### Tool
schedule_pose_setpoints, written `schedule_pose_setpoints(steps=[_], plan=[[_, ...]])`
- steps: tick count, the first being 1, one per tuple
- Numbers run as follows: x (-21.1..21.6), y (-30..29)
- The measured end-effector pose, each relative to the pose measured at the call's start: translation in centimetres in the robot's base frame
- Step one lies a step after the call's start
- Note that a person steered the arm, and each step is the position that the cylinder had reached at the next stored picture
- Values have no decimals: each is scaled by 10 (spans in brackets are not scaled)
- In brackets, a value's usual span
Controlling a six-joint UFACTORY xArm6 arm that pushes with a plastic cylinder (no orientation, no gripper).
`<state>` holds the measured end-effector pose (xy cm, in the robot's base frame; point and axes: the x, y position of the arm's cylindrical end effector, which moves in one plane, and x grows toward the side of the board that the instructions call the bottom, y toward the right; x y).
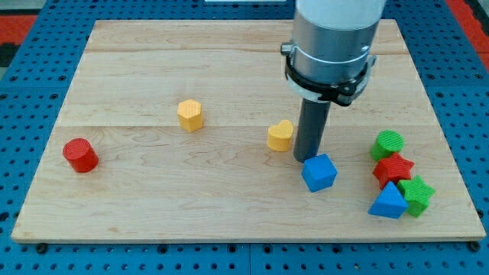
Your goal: Push the blue cube to the red star
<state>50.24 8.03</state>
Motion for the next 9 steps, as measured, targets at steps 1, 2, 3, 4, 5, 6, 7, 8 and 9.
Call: schedule_pose_setpoints(steps=[1,2,3,4,5,6,7,8,9], plan=[[16,-61],[30,-70],[30,-24],[30,-9],[30,2],[30,23],[30,42],[32,50],[51,9]])
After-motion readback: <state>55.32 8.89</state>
